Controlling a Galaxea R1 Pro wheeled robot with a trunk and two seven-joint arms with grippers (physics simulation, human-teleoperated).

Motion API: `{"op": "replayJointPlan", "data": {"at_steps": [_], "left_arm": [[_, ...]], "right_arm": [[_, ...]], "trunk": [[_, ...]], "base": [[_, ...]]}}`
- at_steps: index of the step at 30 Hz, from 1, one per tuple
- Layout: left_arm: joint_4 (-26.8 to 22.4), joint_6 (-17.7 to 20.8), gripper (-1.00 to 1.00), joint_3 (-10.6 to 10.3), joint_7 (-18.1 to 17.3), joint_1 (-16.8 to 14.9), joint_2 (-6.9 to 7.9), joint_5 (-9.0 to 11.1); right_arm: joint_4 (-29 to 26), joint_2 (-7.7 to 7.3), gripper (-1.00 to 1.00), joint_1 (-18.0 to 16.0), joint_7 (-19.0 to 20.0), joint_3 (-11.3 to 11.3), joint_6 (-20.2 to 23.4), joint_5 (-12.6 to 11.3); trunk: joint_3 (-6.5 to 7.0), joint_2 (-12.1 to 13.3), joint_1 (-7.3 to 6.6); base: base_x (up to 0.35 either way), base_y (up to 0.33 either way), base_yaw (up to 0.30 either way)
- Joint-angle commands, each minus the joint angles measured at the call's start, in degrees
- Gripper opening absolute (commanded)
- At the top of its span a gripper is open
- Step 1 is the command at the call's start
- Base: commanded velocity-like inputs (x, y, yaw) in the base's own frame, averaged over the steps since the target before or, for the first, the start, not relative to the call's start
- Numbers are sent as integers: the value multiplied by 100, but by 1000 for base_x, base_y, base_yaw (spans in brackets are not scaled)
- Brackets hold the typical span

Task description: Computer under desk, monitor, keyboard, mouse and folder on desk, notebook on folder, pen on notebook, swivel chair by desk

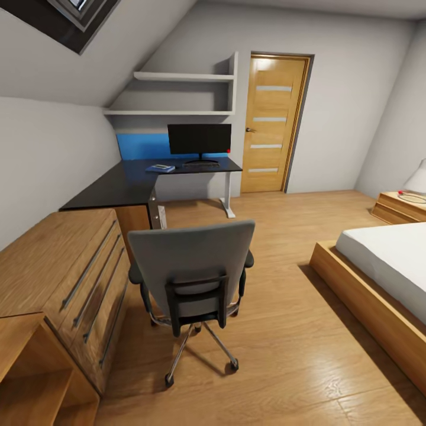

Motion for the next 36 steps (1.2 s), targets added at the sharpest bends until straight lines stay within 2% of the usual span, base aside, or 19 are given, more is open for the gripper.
{"op": "replayJointPlan", "data": {"at_steps": [1, 19, 25, 34, 36], "left_arm": [[-4, -9, 100, -50, 48, -2, -1, 8], [-6, -25, 100, -58, 54, -2, -3, 5], [-4, -27, 100, -52, 62, -2, -3, 4], [-6, -27, 100, -51, 61, -2, -3, 4], [-732, 8, 100, -52, 109, -4, 10, 0]], "right_arm": [[3, 2, 100, -3, -35, 49, -7, -21], [7, -6, 100, -3, -35, 45, 7, -23], [-2, -128, 100, -3, -35, 47, -1, -30], [-12, -136, 100, -3, -35, 39, -4, -30], [-295, -145, 100, -7, -40, 17, -16, -36]], "trunk": [[-24, -44, 22], [-347, -766, 417], [-455, -1006, 549], [-616, -1367, 747], [-652, -1448, 791]], "base": [[0, 0, 0], [-18, 0, 0], [0, 0, 0], [0, 0, 0], [0, 0, 0]]}}
